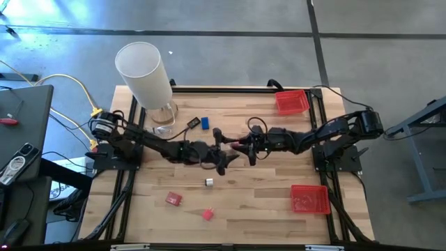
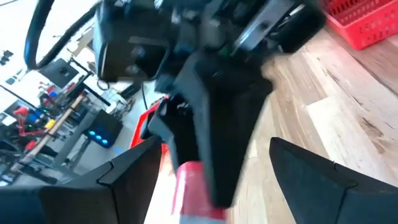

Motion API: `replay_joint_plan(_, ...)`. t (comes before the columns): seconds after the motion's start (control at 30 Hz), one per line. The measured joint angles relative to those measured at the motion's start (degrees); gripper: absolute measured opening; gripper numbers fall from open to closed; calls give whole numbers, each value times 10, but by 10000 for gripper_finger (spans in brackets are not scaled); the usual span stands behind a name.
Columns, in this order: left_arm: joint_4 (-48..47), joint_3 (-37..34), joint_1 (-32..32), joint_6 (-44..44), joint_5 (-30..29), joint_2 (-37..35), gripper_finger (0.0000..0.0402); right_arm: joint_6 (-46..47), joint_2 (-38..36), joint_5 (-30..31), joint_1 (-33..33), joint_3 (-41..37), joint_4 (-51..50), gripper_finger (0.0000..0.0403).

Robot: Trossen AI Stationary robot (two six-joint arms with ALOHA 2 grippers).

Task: Pick & Place Office items
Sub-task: Put the pink white charger adapter into the top red basket

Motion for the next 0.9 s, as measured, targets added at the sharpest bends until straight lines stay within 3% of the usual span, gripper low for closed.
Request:
replay_joint_plan(0.4,-28,0,-16,-35,-78,0,291,0,0,48,-16,0,-48,121)
replay_joint_plan(0.63,-76,0,-6,-78,-81,0,291,6,-25,107,-24,-1,-117,121)
replay_joint_plan(0.9,-102,0,4,-107,-80,0,291,7,-102,183,-24,-1,-231,121)
